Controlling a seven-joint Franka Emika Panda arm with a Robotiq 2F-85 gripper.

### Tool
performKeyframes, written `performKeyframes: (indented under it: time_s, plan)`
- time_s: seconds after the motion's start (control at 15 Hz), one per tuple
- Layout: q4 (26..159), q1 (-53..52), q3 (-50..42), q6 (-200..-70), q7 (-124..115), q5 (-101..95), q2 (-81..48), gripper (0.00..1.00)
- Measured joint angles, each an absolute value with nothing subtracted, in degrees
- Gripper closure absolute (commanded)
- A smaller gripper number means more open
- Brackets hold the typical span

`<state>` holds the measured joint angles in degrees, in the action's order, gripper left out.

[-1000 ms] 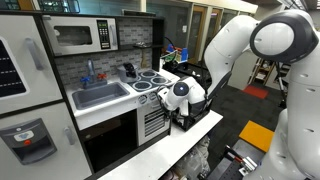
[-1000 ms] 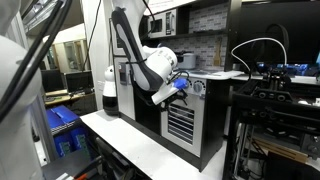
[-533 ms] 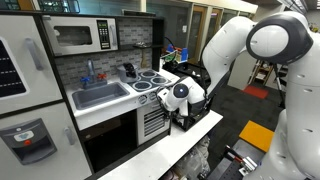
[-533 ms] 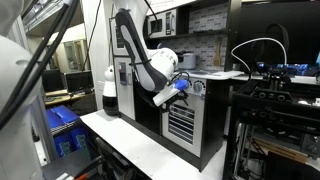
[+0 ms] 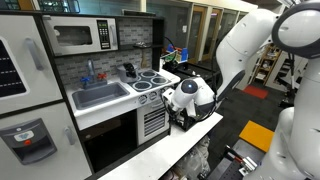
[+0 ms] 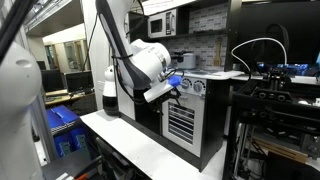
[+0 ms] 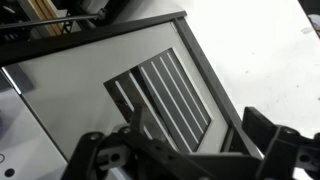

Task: Move the pot from the stove and put it in the stove cabinet

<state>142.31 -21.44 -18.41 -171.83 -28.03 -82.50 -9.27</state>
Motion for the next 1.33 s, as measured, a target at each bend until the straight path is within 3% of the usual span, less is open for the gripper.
performKeyframes:
  time_s: [0.53,0.8,1.33]
  plan:
    - [155.43,-22.20,-15.04,-155.12,-0.36,-47.82,10.20,0.00]
    - [154.97,-18.31,-7.26,-142.82,11.75,-31.92,20.82,0.00]
    - [148.87,-11.15,-0.06,-130.02,15.06,-25.94,34.26,0.00]
